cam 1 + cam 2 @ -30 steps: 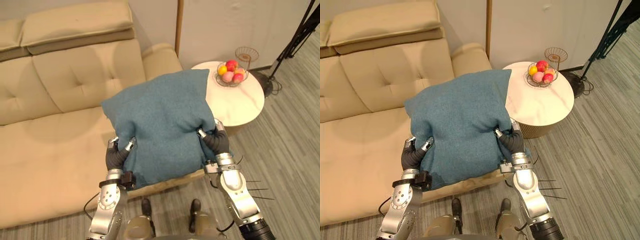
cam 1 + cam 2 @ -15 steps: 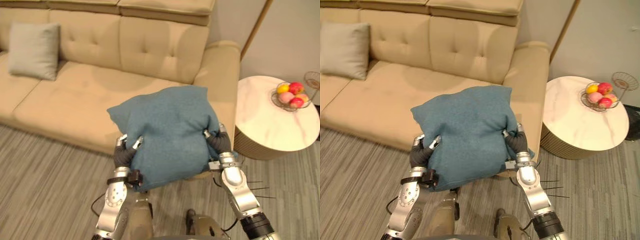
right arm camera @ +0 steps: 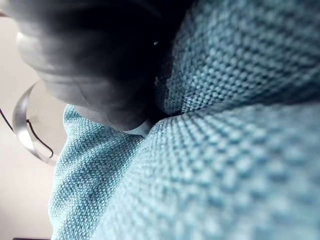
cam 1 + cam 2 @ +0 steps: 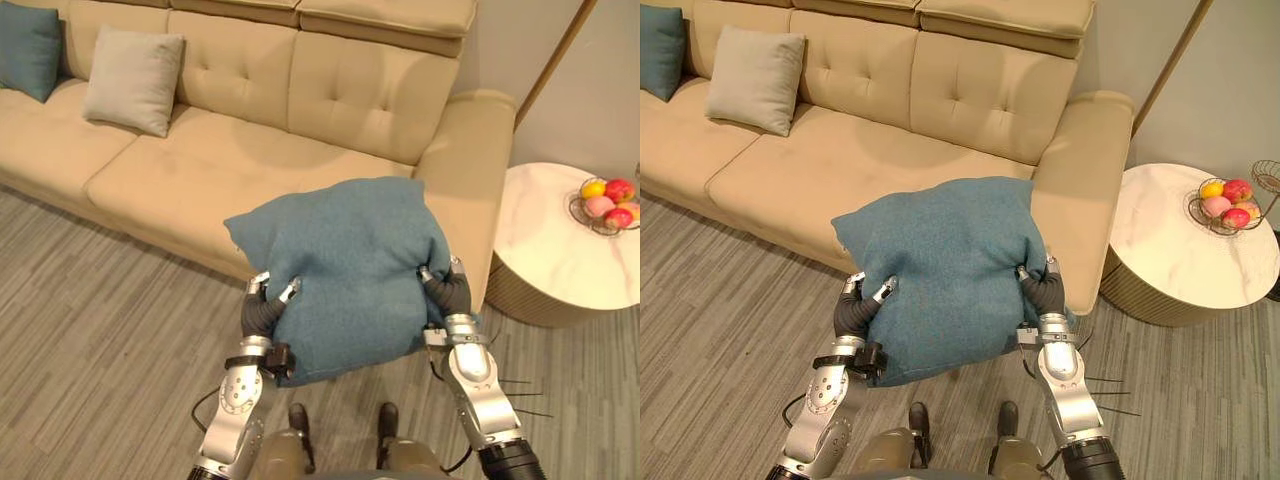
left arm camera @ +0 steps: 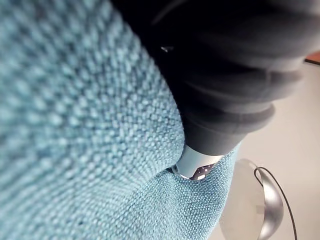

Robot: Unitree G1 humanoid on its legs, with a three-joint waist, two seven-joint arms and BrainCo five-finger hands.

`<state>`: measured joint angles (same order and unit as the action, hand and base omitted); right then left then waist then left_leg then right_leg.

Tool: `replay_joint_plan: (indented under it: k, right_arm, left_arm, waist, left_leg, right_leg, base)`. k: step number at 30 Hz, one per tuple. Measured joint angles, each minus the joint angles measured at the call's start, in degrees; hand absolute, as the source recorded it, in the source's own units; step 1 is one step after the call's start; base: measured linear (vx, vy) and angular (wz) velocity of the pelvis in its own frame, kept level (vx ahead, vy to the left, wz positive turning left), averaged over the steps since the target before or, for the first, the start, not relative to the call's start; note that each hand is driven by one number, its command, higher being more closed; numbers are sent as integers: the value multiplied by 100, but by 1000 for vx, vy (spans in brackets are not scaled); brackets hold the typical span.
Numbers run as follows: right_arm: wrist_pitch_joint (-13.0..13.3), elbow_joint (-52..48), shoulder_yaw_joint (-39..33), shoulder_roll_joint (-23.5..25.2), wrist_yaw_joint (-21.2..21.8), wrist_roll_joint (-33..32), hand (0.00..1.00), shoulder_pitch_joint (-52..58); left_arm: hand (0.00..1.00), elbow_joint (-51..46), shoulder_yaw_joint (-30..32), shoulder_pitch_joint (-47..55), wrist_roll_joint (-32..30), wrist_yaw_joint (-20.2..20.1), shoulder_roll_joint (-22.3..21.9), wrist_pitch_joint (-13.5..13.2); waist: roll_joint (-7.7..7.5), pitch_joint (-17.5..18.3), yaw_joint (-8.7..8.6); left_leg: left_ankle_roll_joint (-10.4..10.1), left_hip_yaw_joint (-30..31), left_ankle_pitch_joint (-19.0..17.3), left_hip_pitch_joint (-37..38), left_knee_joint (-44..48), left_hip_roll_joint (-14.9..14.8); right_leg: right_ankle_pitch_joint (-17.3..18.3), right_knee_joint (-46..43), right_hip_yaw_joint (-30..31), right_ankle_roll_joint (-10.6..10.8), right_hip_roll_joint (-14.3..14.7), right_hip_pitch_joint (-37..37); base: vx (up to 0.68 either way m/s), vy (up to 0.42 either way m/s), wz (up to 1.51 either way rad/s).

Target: Pick up cushions and gather them together orderly.

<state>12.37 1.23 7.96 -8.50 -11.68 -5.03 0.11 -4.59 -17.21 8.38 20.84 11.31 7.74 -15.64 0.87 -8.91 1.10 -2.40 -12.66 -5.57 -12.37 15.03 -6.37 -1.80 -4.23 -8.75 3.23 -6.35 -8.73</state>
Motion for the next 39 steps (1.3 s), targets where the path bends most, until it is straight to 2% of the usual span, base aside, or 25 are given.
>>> replay_joint_plan:
  k: [2, 4, 5, 6, 7, 8, 11, 12, 13, 14, 15, 16, 18, 19, 21, 23, 25, 27, 29, 30, 31, 32, 34, 37, 39]
  right_arm:
    - [0, 1, -3, -4, 28, -12, 100, 59]
    - [0, 7, -2, 0, 57, -11, 100, 163]
    - [0, 57, -2, 8, 80, -10, 100, 155]
    - [0, 104, 1, 16, 99, -9, 100, 149]
    - [0, 245, 5, 16, 184, -10, 100, 170]
    - [-6, 292, 32, 22, 193, -13, 100, 193]
    - [-1, 291, 32, -4, 193, -14, 100, 203]
    - [5, 284, 8, -19, 193, -14, 100, 256]
    - [6, 254, -68, -37, 194, -34, 100, 406]
    - [6, 239, -117, -50, 204, -90, 100, 491]
    - [4, 229, -183, -99, 214, -161, 100, 682]
    - [-1, 192, -235, -102, 215, -167, 100, 752]
    - [-45, 138, -280, -94, 214, -166, 100, 780]
    - [-74, -87, -302, -97, 201, -165, 100, 893]
    - [-71, -497, -362, -83, 188, -165, 100, 1049]
    - [60, -779, -442, -80, 187, -164, 100, 999]
    - [79, -776, -519, -66, 187, -164, 100, 940]
    - [78, -684, -566, -65, 188, -163, 100, 922]
    - [79, -450, -570, -56, 189, -164, 100, 855]
    - [77, -247, -571, -54, 189, -162, 100, 781]
    - [77, -241, -571, -55, 189, -162, 100, 781]
    - [73, -65, -562, 13, 190, -152, 100, 748]
    - [38, 2, -554, 257, 189, -120, 100, 752]
    - [8, 6, -477, 242, 194, -107, 100, 674]
    - [7, 71, -367, 247, 194, -82, 100, 548]
  left_arm:
    - [100, -19, -1, 81, -6, -25, -6, 14]
    - [100, -94, -2, 218, -13, -97, 0, 18]
    - [100, -167, -1, 287, -13, -103, 7, 22]
    - [100, -173, 0, 301, -13, -103, 10, 23]
    - [100, -157, 0, 306, -14, -103, 47, 32]
    - [100, -155, 0, 287, -14, -103, 84, 32]
    - [100, -90, -5, 273, -15, -113, 88, 32]
    - [100, -20, -39, 221, -24, -127, 91, 30]
    - [100, 89, -125, 135, -33, -137, 85, 39]
    - [100, 105, -150, 137, -57, -160, 46, 60]
    - [100, 211, -229, 158, -110, -248, -52, 70]
    - [100, 246, -263, 139, -126, -268, -97, 71]
    - [100, 332, -240, 127, -124, -284, -180, 87]
    - [100, 355, -229, 157, -122, -293, -237, 115]
    - [100, 353, -230, 169, -118, -340, -257, 119]
    - [100, 332, -227, 115, -117, -390, -272, 29]
    - [100, 333, -228, 85, -121, -431, -322, 27]
    - [100, 347, -229, 58, -123, -479, -326, 73]
    - [100, 348, -228, 50, -126, -482, -312, 89]
    - [100, 354, -228, 50, -130, -481, -324, 115]
    - [100, 355, -228, 50, -130, -481, -323, 116]
    - [100, 439, -208, 48, -130, -478, -262, 148]
    - [100, 466, -150, 7, -131, -467, -173, 176]
    - [100, 465, -71, 26, -138, -472, -175, 185]
    - [100, 463, 71, 37, -154, -473, -165, 181]
  waist:
    - [-21, -10, -51]
    - [-78, 6, -179]
    - [-99, -7, -210]
    - [-93, -10, -175]
    - [-31, -43, -187]
    - [-23, -50, -229]
    - [-78, -27, -375]
    - [-147, 16, -436]
    - [-179, 61, -531]
    - [-135, 83, -579]
    - [98, 228, -553]
    - [229, 275, -557]
    - [296, 264, -577]
    - [299, 255, -432]
    - [274, 251, -330]
    - [237, 254, -314]
    - [160, 205, -308]
    - [139, 192, -306]
    - [161, 191, -308]
    - [393, 238, -293]
    - [394, 237, -292]
    - [340, 221, -211]
    - [-17, 225, -255]
    - [-38, 207, -193]
    - [-43, 210, -154]
  left_leg:
    - [116, 38, -327, -94, 376, 113]
    - [232, 311, -499, -77, 520, 391]
    - [366, 441, -582, 4, 520, 488]
    - [415, 481, -610, 48, 487, 519]
    - [446, 580, -633, 183, 477, 470]
    - [461, 705, -714, 299, 464, 441]
    - [417, 853, -776, 621, 219, 530]
    - [363, 923, -832, 756, 174, 634]
    - [249, 1129, -1037, 845, 316, 741]
    - [171, 1203, -1162, 892, 390, 721]
    - [-5, 1227, -1324, 906, 467, 493]
    - [-233, 1219, -1335, 768, 961, 331]
    - [-701, 1027, -1036, 232, 2550, -38]
    - [-737, 757, -654, 41, 3513, -360]
    - [-444, 393, -802, -137, 4198, -663]
    - [25, 129, -1126, -390, 3820, -737]
    - [79, 271, -1164, -442, 3019, -656]
    - [-28, 755, -1101, -466, 2113, -416]
    - [-314, 1309, -869, -462, 1098, -237]
    - [-532, 1759, -260, -263, 104, -340]
    - [-542, 1759, -240, -259, 110, -342]
    - [-599, 1634, 238, -150, 313, -318]
    - [-342, 1190, -180, -198, 751, -57]
    - [-72, 498, -788, -189, 1446, -67]
    - [44, 10, -965, -65, 1433, -101]
  right_leg:
    - [588, -969, 55, 64, -207, -302]
    - [858, -1599, 85, 107, -413, -372]
    - [818, -2302, 124, 42, -563, -664]
    - [728, -2854, 142, -225, -608, -952]
    - [966, -3175, 204, -279, -464, -1221]
    - [1056, -2795, 257, -217, -206, -1255]
    - [769, -1477, 151, -153, 73, -1245]
    - [472, -825, 113, -193, 128, -1162]
    - [-25, -751, 186, -389, 115, -1088]
    - [-217, -856, 146, -422, 123, -1049]
    - [-62, -1023, -12, -463, 234, -1026]
    - [86, -1001, -138, -510, 334, -928]
    - [179, -960, -232, -631, 559, -571]
    - [327, -948, -125, -736, 721, -247]
    - [489, -831, 45, -782, 810, 188]
    - [584, -625, 402, -716, 731, 446]
    - [691, -573, 708, -583, 608, 620]
    - [798, -567, 980, -438, 423, 807]
    - [914, -568, 1318, -248, 303, 923]
    - [1075, -636, 1701, 22, 375, 973]
    - [1079, -638, 1709, 27, 377, 973]
    - [1164, -673, 2033, 163, 356, 975]
    - [1227, -677, 2273, 309, -39, 930]
    - [1094, -745, 2676, 586, -267, 776]
    - [999, -1110, 2429, 649, -384, 402]
  base:
    - [17, 113, 8]
    - [129, 115, 58]
    - [164, 94, 48]
    - [149, 85, 27]
    - [157, 49, 28]
    - [180, 24, 41]
    - [253, -31, 47]
    - [360, -81, 73]
    - [469, -147, 85]
    - [400, -146, 69]
    - [433, -128, 39]
    - [443, -108, 29]
    - [468, -122, -2]
    - [471, -94, -61]
    - [446, -47, -59]
    - [409, 54, -56]
    - [321, 175, -68]
    - [277, 264, -75]
    - [262, 365, -101]
    - [252, 427, -93]
    - [281, 502, -137]
    - [164, 326, -94]
    - [169, 369, -102]
    - [122, 336, -108]
    - [76, 294, -133]
